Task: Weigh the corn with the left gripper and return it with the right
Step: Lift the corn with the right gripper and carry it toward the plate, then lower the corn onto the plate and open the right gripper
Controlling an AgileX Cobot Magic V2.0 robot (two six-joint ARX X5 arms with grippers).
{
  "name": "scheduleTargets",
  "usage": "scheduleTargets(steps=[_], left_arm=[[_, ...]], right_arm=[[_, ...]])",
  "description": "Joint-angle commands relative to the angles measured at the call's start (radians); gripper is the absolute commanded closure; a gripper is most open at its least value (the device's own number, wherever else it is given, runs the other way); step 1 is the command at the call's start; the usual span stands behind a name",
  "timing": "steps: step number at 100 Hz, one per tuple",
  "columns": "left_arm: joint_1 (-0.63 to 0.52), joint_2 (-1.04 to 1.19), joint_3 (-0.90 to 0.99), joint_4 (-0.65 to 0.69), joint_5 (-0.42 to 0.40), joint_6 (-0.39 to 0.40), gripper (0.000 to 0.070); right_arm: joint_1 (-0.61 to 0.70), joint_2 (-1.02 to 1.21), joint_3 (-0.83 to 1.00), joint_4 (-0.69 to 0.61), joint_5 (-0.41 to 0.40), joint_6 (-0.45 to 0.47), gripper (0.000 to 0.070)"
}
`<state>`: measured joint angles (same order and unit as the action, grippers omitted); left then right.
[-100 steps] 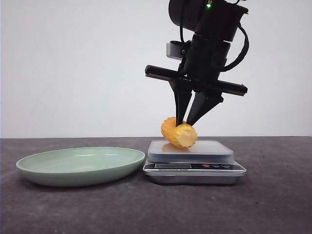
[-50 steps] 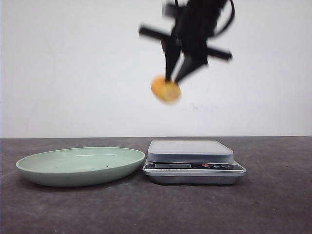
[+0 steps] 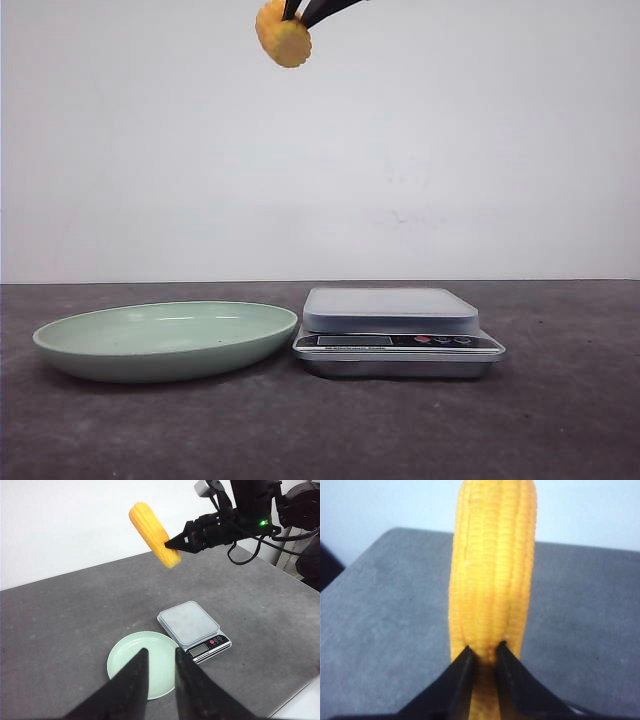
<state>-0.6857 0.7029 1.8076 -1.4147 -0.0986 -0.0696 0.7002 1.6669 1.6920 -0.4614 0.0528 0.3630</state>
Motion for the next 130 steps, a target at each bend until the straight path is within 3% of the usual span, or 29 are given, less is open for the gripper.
scheduleTargets(steps=[1,20,44,76,94,114,130], left_arm=[[-0.008,0.009,0.017,0.001,0.001,0.010,0.0643],[-0.008,0.009,0.017,0.002,-0.008,0.013,0.0643],[-0.008,0.009,0.017,0.003,-0.009,0.014,0.0643],[-0.008,0.009,0.016,0.021,-0.010,0.018,0.0643],[-0.008,0.009,0.014,0.025,-0.010,0.018,0.0643],[-0.008,0.009,0.014,0.021,-0.010,0.016,0.0643],[-0.008,0.009,0.012,0.016,-0.010,0.016,0.0643]], right_arm=[[0.016,0.014,0.021,0.012,-0.001,-0.015,0.0697],[0.019,0.014,0.021,0.013,-0.006,-0.015,0.0697],[0.046,0.031,0.021,0.001,-0.107,-0.004,0.0697],[0.105,0.174,0.021,-0.187,-0.119,-0.014,0.0697],[0.109,0.297,0.021,-0.236,-0.203,0.053,0.0697],[0.109,0.413,0.021,-0.235,-0.238,0.132,0.0697],[0.111,0.433,0.021,-0.230,-0.236,0.135,0.0684]])
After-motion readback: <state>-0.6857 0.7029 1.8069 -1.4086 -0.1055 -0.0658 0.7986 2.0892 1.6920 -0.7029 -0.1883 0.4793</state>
